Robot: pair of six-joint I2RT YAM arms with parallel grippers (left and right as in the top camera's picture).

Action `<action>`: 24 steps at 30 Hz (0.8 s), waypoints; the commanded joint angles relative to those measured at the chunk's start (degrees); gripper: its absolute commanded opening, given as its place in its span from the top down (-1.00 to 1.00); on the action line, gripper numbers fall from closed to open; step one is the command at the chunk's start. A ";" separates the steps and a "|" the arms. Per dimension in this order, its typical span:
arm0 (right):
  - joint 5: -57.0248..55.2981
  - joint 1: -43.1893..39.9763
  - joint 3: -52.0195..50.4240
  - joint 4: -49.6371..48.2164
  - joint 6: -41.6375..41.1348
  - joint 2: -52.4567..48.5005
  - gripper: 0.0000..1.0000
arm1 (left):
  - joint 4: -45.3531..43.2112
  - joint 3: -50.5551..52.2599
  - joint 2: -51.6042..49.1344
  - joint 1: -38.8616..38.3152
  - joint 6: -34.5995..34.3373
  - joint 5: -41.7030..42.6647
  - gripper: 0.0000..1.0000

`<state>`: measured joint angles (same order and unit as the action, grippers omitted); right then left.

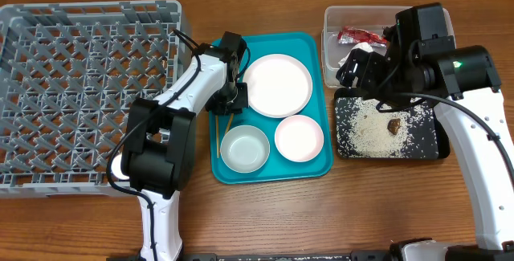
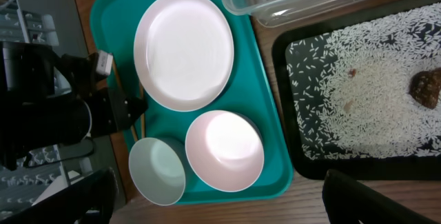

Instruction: Sort waste into correct bins and load items into the dishwasher

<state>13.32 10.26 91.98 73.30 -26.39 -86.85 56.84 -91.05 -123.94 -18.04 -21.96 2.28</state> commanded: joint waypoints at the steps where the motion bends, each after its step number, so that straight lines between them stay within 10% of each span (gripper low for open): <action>1: 0.24 0.00 0.92 0.15 -0.15 0.07 -0.93 | -0.13 -0.20 -2.73 -0.52 0.81 -0.15 0.76; 11: 0.26 0.00 0.92 0.37 -0.17 0.04 -0.93 | 6.60 -6.38 -2.69 0.74 1.27 -0.13 0.92; 24: 0.26 0.00 0.92 0.61 -0.15 0.07 -0.93 | 35.95 -37.99 -2.58 3.74 1.42 -7.41 0.92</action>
<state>13.32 10.26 91.98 73.89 -26.35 -86.85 89.25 -123.26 -126.93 -15.22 -20.97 -0.32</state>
